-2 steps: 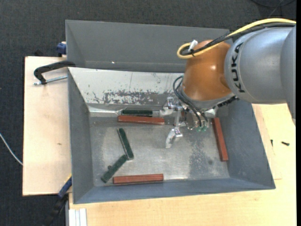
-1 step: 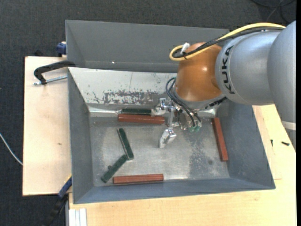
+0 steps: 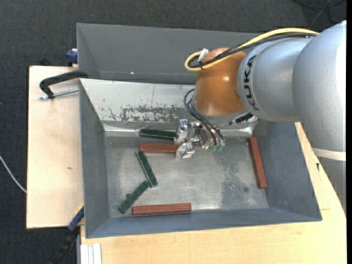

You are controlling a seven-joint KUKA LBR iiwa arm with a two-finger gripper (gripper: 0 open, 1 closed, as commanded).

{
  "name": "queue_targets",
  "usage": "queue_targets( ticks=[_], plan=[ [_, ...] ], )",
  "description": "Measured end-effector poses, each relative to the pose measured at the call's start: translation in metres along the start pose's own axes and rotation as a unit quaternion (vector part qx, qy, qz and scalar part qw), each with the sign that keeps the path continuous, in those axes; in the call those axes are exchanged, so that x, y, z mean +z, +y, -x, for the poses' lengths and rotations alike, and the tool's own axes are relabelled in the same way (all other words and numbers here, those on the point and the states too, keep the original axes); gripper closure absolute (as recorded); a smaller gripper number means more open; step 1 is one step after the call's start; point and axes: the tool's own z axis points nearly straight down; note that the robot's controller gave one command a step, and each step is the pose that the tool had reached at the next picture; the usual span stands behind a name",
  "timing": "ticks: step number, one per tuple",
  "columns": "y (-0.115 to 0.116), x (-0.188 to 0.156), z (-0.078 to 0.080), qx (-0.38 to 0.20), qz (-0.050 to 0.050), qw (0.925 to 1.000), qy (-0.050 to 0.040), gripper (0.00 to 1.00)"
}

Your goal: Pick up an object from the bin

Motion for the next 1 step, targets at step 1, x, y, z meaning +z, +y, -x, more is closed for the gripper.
queue_targets(
  ticks=[1],
  plan=[
    [0.0001,0.0,0.0001,0.0,0.0,1.0,-0.0002,1.0]
  ],
)
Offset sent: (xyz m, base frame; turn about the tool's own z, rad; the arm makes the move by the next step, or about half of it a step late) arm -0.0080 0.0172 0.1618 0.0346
